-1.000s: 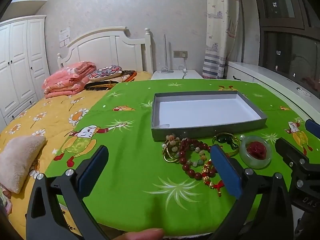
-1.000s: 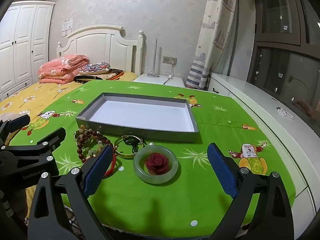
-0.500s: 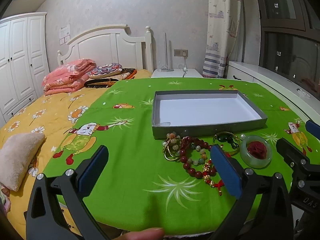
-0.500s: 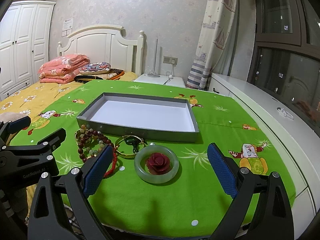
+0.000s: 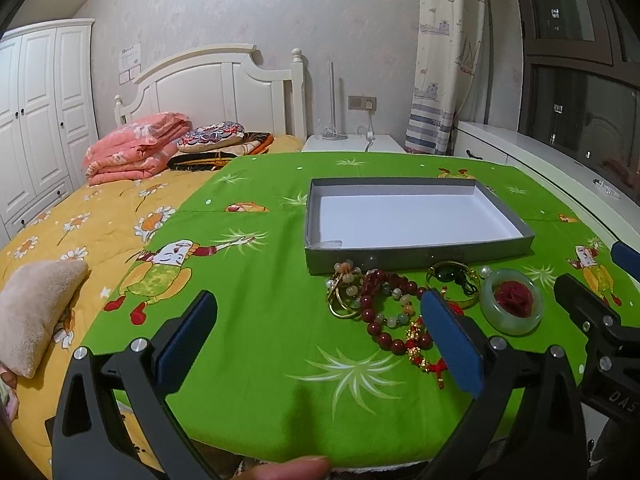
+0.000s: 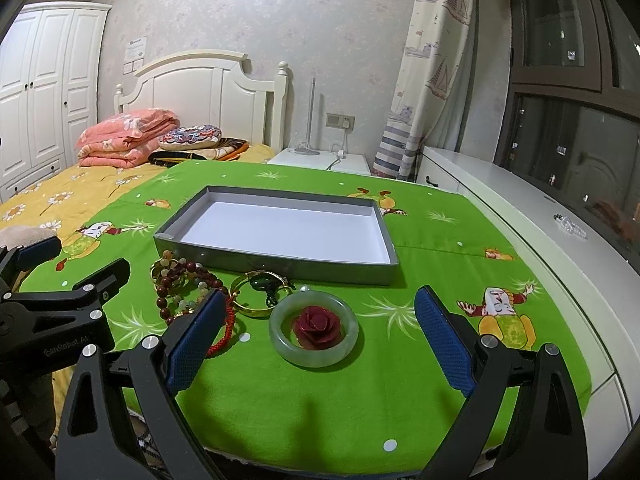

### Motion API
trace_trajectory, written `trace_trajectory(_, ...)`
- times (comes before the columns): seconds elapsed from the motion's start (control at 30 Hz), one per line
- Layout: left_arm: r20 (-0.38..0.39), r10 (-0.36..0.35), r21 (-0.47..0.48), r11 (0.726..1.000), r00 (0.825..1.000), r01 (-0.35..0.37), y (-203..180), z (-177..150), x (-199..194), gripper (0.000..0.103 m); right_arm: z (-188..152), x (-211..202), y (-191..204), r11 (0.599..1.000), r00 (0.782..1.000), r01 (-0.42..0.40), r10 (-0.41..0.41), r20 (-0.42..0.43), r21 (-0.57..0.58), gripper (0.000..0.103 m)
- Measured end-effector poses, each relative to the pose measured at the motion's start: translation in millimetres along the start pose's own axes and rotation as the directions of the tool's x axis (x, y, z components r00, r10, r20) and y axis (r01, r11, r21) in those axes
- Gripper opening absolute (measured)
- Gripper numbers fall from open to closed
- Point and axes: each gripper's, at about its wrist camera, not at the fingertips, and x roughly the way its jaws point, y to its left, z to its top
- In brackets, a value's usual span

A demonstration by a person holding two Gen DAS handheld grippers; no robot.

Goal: Organize jewelry

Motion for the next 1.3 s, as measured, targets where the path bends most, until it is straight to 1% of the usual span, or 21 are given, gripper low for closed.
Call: trace_trajectory(1.3,-0.026,-0.012,-0.028,1.0,1.0,0.011,7.6,-3.4,0.9,0.098,0.9,-1.5,-0.6,1.0,1.0,0.001,-0.001,0.001,0.0,0.089)
